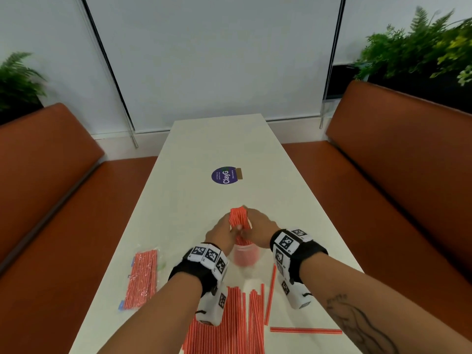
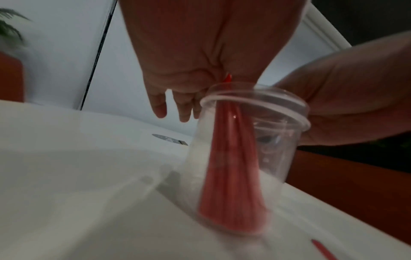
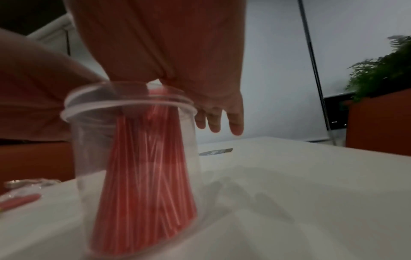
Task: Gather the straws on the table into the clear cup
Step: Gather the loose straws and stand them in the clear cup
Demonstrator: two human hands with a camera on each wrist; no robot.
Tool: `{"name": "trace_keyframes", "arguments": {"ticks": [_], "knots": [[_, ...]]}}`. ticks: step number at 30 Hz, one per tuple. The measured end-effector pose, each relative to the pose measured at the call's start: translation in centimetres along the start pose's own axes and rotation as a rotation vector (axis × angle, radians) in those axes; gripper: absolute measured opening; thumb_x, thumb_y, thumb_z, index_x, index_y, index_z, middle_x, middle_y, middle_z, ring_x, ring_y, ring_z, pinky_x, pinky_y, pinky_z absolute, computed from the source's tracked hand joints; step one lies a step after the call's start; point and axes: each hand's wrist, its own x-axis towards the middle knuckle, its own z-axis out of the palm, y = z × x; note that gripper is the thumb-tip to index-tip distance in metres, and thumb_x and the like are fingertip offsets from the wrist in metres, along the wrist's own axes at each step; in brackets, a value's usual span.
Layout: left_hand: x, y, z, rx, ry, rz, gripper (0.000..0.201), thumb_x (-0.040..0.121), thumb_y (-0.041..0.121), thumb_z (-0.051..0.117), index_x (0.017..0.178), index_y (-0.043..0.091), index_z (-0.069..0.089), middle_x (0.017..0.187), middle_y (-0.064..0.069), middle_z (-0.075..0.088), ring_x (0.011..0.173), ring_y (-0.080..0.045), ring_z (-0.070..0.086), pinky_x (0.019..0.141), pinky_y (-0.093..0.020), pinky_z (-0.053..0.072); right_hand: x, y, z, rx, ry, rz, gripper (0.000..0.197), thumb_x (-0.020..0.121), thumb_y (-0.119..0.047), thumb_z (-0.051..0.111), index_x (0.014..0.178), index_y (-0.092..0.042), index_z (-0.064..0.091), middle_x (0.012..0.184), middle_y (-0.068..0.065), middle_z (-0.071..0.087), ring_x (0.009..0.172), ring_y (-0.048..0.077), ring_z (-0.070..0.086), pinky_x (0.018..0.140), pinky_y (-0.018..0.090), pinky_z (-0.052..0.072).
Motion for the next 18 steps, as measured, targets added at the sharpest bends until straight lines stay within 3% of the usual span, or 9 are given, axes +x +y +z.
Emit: {"name": "trace_keyframes", "arguments": {"ticks": [3,6,8,10,12,15,18], "knots": [[0.7,1.0,-0.5,0.026,0.093,-0.009,0.028,0.094,0.034,0.047,0.115,0.016,0.055,0.112,-0.009,0.067,0.106,-0.030,0.061,0.098,-0.044,0.046,0.1,-0.7,0.0,-0.004,0.121,0.012,0.031,0.088,-0.021,0.056,0.117,-0.011,0.058,0.121,0.008,0.061,0.113,0.028,0.058,0.096,0.040,0.044],[0.6,1.6,-1.1,0.092,0.160,-0.015,0.028,0.093,0.035,0.051,0.109,0.012,0.055,0.105,-0.007,0.069,0.102,-0.029,0.062,0.095,-0.041,0.046,0.4,-0.6,-0.4,-0.033,0.130,0.025,0.027,0.090,-0.028,0.054,0.111,-0.011,0.059,0.115,0.008,0.064,0.108,0.028,0.059,0.096,0.041,0.044],[0.7,1.4,-1.7,0.113,0.184,-0.011,0.033,0.090,0.036,0.056,0.113,0.014,0.053,0.110,-0.005,0.067,0.106,-0.027,0.062,0.097,-0.040,0.045,0.4,-0.6,-0.8,-0.088,0.100,0.012,0.034,0.094,-0.032,0.050,0.120,-0.011,0.055,0.123,0.008,0.061,0.113,0.027,0.058,0.100,0.039,0.042],[0.8,1.0,-2.1,0.062,0.210,0.019,0.048,0.084,0.035,0.065,0.125,0.017,0.047,0.126,-0.003,0.060,0.116,-0.026,0.057,0.103,-0.042,0.042,0.5,-0.2,-1.1,-0.081,0.102,-0.017,0.047,0.095,-0.033,0.048,0.138,-0.014,0.042,0.142,0.008,0.048,0.127,0.026,0.050,0.108,0.040,0.037],[0.6,0.9,-2.4,0.101,0.220,0.087,0.067,0.081,0.034,0.069,0.138,0.018,0.037,0.142,-0.002,0.047,0.128,-0.024,0.049,0.109,-0.041,0.037,0.6,0.4,-0.9,-0.026,0.122,-0.080,0.061,0.096,-0.027,0.048,0.149,-0.016,0.020,0.158,0.005,0.023,0.142,0.023,0.031,0.116,0.042,0.027],[0.1,1.0,-2.2,0.336,0.153,0.210,0.068,0.087,0.032,0.062,0.145,0.015,0.029,0.149,-0.002,0.040,0.131,-0.022,0.047,0.112,-0.039,0.034,0.6,1.2,-0.1,-0.166,0.067,-0.217,0.064,0.099,-0.021,0.040,0.152,-0.016,0.004,0.161,0.002,0.001,0.150,0.019,0.003,0.121,0.044,0.016],[-0.2,0.9,-2.0,0.464,0.077,0.229,0.067,0.090,0.035,0.055,0.147,0.016,0.025,0.152,-0.002,0.035,0.135,-0.021,0.042,0.113,-0.040,0.032,0.4,1.6,-0.4,-0.238,-0.009,-0.198,0.064,0.100,-0.022,0.036,0.152,-0.019,-0.001,0.161,0.000,-0.005,0.150,0.018,-0.003,0.120,0.046,0.013]]}}
